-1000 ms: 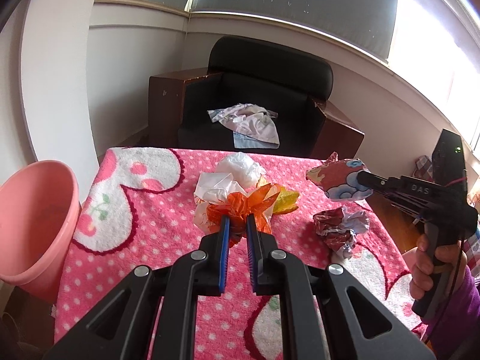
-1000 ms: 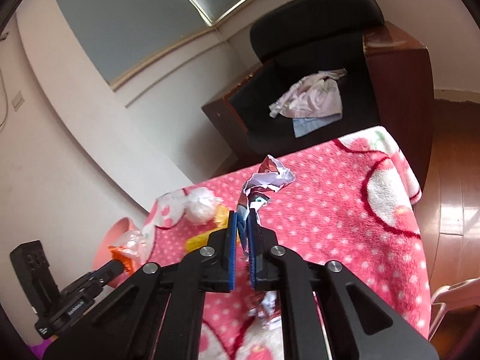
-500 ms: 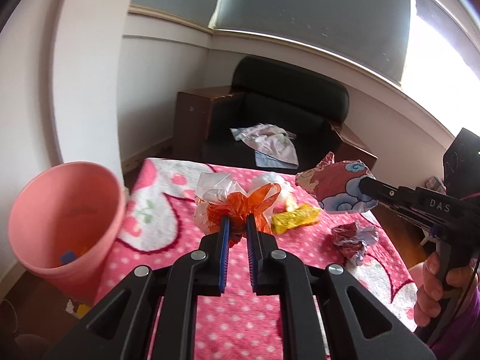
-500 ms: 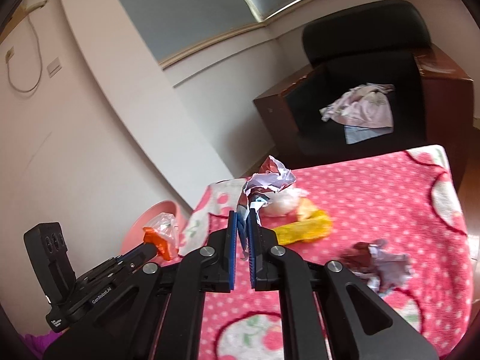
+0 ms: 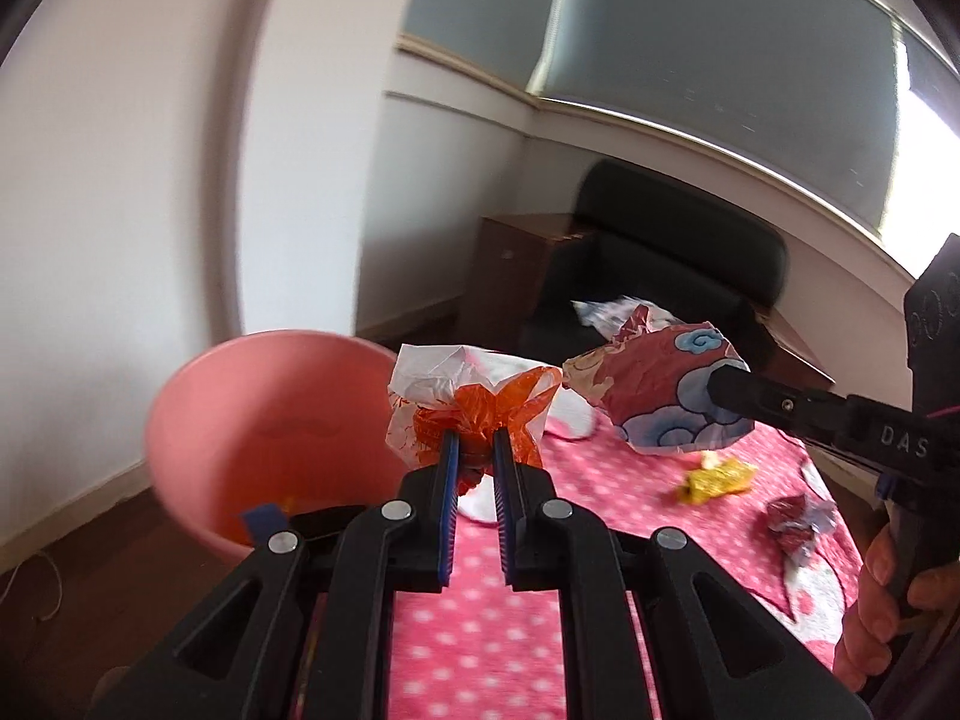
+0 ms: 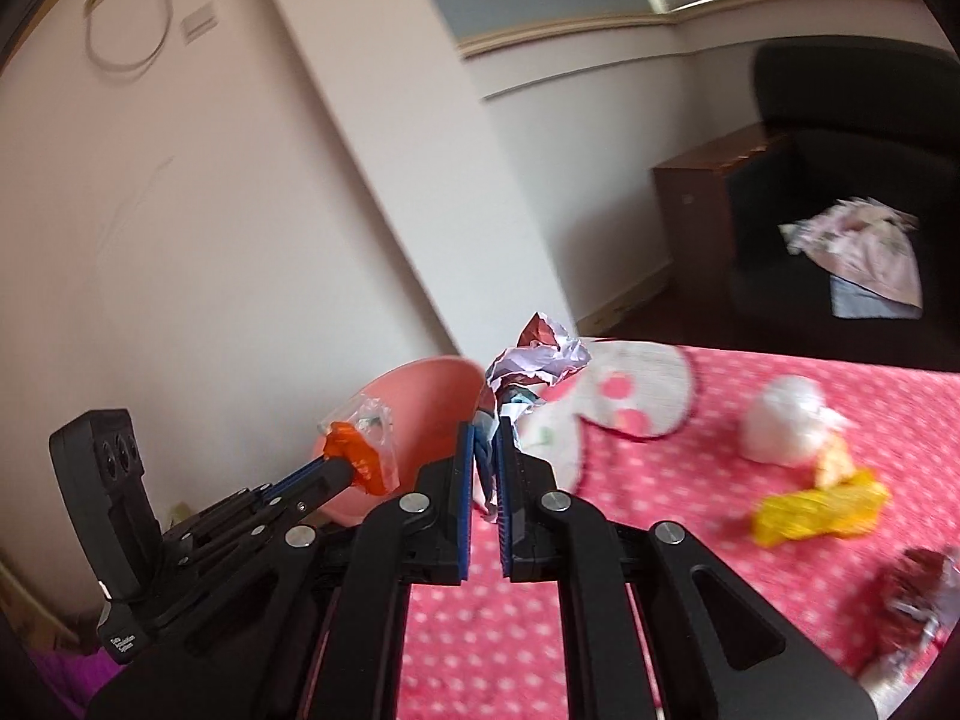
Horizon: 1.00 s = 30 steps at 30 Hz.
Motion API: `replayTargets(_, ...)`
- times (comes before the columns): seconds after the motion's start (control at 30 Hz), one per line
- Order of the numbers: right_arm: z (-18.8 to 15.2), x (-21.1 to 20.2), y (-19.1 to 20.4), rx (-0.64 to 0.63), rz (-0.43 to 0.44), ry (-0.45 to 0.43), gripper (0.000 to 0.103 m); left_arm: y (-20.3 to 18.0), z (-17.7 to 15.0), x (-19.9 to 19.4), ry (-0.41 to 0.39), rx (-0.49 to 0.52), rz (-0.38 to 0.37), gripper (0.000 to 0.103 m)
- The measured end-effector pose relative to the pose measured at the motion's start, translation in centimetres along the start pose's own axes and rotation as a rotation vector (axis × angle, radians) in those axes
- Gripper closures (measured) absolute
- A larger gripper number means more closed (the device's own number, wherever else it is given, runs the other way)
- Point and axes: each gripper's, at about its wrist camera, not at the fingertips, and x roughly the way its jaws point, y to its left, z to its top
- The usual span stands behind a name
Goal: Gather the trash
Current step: 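Carry the orange bag and wrapper over the pink bucket and open both tools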
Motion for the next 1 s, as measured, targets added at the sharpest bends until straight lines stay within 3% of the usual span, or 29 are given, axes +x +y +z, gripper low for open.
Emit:
replayTargets(0.33,-0.2,6.6,4.8,-0.056,0.049,0.115,0.096,6.6,-0.5,1.0,0.049,-0.115,0.104,0.093)
replayTargets(0.77,-1.3,12.0,6.7,-0.071,0.054,0.228,0.096,10.4,-1.3,2.8,0.105,-0.176,0.141,0.093)
replayTargets(0.87,-1.4,12.9,6.7,-0.049,0.054,0.262,0.095,10.6,-1.3,3.1,0.104,-0.181,0.145,0.083)
replayTargets(0.93,-1.6,13.2,6.6,-0.041,0.062,0.272,0.091,10.7,-1.3,3.2,0.104,-0.191,0.159,0.068)
replayTargets(1.0,-1.6,13.2,6.6,-0.039,0.067,0.269,0.083,10.9,-1.2,3.3,0.102,-0.205,0.164,0.067)
